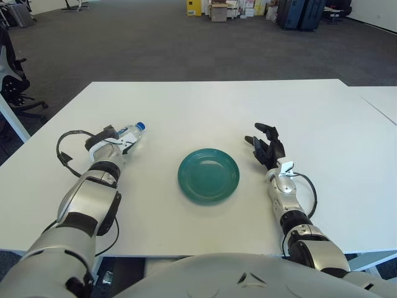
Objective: Put the bottle into the plate.
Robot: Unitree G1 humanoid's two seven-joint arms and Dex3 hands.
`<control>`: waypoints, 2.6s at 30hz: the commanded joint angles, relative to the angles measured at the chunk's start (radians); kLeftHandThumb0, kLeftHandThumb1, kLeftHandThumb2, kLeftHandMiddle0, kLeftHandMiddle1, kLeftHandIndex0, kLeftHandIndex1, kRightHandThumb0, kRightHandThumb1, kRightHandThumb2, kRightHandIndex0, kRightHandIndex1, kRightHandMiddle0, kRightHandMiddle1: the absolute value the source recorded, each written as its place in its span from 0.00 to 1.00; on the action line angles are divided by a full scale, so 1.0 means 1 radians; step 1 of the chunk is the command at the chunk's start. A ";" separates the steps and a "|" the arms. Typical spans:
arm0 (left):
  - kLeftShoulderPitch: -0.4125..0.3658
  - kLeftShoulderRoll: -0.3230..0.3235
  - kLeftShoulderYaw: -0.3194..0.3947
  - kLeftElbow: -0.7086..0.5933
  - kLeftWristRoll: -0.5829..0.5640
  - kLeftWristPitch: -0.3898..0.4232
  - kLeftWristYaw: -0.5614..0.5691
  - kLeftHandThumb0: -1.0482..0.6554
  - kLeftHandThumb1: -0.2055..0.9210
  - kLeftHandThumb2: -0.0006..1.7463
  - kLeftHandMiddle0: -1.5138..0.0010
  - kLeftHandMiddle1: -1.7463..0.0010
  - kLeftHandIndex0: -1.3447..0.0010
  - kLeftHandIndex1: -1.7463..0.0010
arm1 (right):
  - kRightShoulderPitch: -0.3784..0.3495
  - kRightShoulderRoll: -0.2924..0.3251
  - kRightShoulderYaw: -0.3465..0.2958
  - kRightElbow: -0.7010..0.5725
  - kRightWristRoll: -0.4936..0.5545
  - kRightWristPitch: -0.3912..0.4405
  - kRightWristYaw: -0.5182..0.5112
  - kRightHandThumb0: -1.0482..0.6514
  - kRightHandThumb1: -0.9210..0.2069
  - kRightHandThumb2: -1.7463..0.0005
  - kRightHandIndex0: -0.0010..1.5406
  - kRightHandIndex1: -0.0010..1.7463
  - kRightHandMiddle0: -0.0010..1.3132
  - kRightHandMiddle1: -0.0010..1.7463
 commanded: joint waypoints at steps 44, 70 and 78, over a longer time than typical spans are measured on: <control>0.132 0.095 -0.168 -0.292 0.157 -0.270 0.412 0.36 0.55 0.68 0.27 0.00 0.61 0.00 | 0.084 0.014 0.002 -0.023 0.026 0.095 0.020 0.27 0.00 0.60 0.39 0.38 0.07 0.55; 0.382 0.126 -0.005 -1.051 0.113 -0.388 0.337 0.36 0.55 0.68 0.25 0.00 0.61 0.00 | 0.084 0.010 0.007 -0.026 0.012 0.097 0.014 0.24 0.00 0.57 0.39 0.41 0.07 0.54; 0.444 0.085 0.027 -1.218 0.050 -0.447 0.231 0.36 0.55 0.68 0.24 0.00 0.61 0.00 | 0.084 0.011 0.009 -0.030 0.013 0.109 0.015 0.23 0.00 0.57 0.39 0.41 0.06 0.54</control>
